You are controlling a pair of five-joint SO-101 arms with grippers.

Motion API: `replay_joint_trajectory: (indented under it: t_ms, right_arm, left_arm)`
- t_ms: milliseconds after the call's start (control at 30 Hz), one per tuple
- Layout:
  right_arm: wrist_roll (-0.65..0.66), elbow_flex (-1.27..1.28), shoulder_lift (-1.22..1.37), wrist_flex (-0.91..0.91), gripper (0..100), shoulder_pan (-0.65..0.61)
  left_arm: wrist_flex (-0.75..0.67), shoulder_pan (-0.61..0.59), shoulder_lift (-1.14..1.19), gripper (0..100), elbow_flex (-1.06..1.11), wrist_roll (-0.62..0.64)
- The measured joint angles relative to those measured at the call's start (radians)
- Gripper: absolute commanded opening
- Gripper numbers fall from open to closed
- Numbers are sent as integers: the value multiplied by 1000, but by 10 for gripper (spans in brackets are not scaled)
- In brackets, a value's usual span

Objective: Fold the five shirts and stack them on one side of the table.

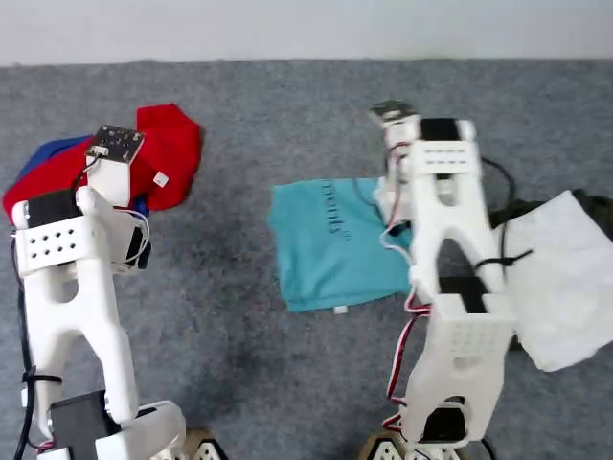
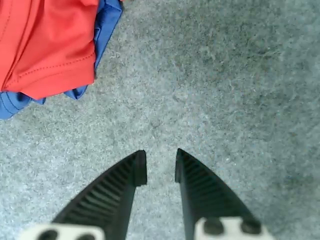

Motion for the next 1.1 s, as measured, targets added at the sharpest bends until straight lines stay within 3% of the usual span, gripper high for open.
replay_joint_trajectory:
  t_ms: [367,600,1100]
  right_arm:
    - [0,-97,0,71,10,235]
    - [-80,-97,0,71,10,365]
    - [-98,-97,-40,71,10,795]
  left_arm:
    - [0,0,0,106,14,0]
    - [0,0,0,106,41,0]
    - [0,0,0,105,41,0]
